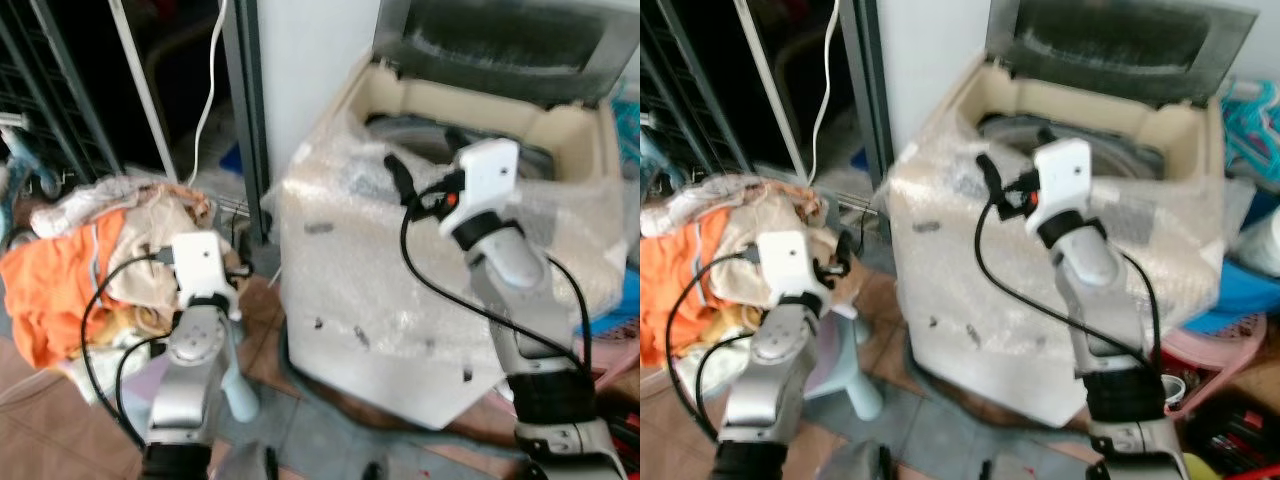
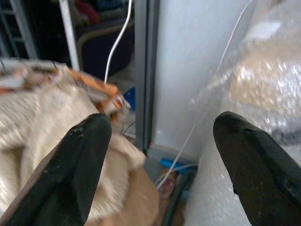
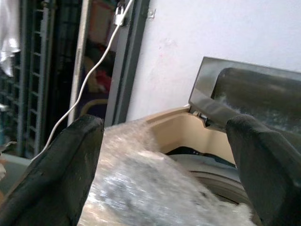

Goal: Clothes washing

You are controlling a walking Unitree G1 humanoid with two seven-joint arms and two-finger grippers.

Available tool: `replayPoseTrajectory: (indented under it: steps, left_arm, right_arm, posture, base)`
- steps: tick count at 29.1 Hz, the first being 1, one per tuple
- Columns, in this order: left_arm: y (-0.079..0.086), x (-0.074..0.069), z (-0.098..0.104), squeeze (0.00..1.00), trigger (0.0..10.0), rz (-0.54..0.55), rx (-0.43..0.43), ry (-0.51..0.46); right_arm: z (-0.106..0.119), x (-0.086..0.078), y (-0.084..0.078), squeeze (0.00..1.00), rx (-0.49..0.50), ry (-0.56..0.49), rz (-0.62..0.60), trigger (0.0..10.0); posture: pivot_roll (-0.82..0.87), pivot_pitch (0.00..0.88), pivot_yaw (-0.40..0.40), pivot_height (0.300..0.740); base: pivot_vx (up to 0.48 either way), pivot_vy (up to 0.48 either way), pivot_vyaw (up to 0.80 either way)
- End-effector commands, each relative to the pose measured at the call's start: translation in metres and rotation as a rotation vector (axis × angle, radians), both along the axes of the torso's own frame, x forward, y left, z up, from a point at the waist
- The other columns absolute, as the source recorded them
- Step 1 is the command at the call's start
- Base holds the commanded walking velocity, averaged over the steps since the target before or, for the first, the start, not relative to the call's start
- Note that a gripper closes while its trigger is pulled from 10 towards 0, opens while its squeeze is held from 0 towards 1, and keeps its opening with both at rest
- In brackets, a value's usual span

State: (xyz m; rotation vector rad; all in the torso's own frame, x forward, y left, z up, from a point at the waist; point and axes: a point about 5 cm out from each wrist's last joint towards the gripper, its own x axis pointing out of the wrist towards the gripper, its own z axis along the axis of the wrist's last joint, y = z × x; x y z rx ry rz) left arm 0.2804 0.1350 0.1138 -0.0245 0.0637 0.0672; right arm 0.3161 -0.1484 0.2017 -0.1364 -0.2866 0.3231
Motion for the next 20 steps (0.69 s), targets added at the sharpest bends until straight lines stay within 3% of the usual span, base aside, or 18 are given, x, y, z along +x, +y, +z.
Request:
replayPoseTrajectory:
  steps: [1, 9, 20]
  left_arm:
    - [0.0096, -0.0019, -0.0007, 0.0, 10.0, 0.038, 0.022, 0.007]
    - [0.0118, -0.0012, -0.0003, 0.0, 10.0, 0.054, 0.026, 0.01]
    - [0.0126, -0.0016, 0.0007, 0.0, 10.0, 0.063, 0.042, -0.003]
  right_arm:
    - [0.0043, 0.0005, 0.005, 0.0, 0.003, -0.012, 0.009, 10.0]
    - [0.003, -0.0006, 0.0078, 0.0, 0.002, -0.016, -0.005, 10.0]
    - [0.0006, -0.0011, 0.0131, 0.0, -0.003, -0.016, 0.009, 10.0]
  posture:
    - [-0.05, 0.0, -0.011, 0.74]
    - [-0.05, 0.0, -0.007, 0.74]
    - [-0.04, 0.0, -0.011, 0.74]
  base:
    - [0.0, 0.465, 0.0]
    - [0.0, 0.465, 0.0]
    - [0.0, 0.477, 0.78]
